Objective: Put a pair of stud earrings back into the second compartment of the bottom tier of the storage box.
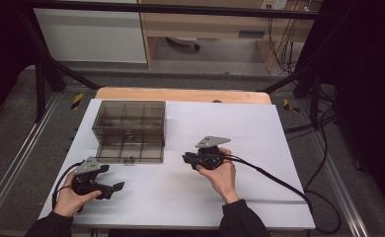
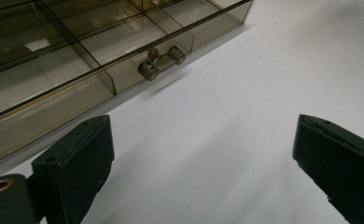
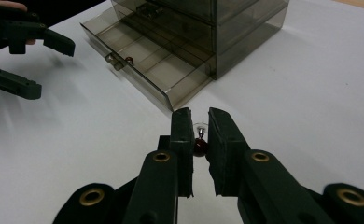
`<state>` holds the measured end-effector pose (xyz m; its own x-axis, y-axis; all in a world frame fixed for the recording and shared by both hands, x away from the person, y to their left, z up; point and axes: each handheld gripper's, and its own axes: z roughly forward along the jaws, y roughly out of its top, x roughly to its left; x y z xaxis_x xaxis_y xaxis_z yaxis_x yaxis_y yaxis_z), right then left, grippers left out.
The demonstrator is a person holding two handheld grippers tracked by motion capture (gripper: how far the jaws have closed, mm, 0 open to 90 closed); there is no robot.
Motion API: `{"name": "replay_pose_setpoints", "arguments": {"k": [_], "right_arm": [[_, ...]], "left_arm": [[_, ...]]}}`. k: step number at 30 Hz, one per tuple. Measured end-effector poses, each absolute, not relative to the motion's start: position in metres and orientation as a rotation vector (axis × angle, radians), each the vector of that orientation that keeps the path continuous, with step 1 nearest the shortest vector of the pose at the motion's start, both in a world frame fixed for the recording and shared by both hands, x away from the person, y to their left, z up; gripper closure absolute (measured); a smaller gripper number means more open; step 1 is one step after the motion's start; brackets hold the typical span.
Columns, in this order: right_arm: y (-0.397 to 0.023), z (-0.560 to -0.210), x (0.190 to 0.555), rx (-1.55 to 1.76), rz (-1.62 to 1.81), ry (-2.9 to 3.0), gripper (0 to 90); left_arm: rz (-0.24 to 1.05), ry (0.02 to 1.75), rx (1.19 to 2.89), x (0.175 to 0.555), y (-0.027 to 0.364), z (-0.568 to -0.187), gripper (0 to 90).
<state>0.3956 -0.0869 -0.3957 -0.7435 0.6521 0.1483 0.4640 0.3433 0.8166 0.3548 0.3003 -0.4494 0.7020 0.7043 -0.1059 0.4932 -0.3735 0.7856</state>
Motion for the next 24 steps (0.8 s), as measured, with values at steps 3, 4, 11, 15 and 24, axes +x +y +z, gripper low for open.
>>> {"name": "replay_pose_setpoints", "arguments": {"k": [3,4,11,15,24], "right_arm": [[-0.08,-0.394,0.397,1.005,1.359,2.404,81.0],[-0.078,-0.394,0.398,1.0,1.36,2.405,81.0],[-0.061,-0.395,0.401,0.976,1.375,2.417,81.0],[-0.051,-0.395,0.404,0.973,1.381,2.426,81.0],[-0.028,-0.396,0.413,0.96,1.404,2.428,81.0]], "left_arm": [[0.312,0.916,2.05,0.355,0.301,-0.45,4.9],[0.311,0.915,2.05,0.355,0.301,-0.45,4.9],[0.311,0.914,2.048,0.355,0.3,-0.449,4.9],[0.311,0.915,2.049,0.355,0.301,-0.45,4.9],[0.31,0.915,2.049,0.355,0.301,-0.45,4.9]]}}
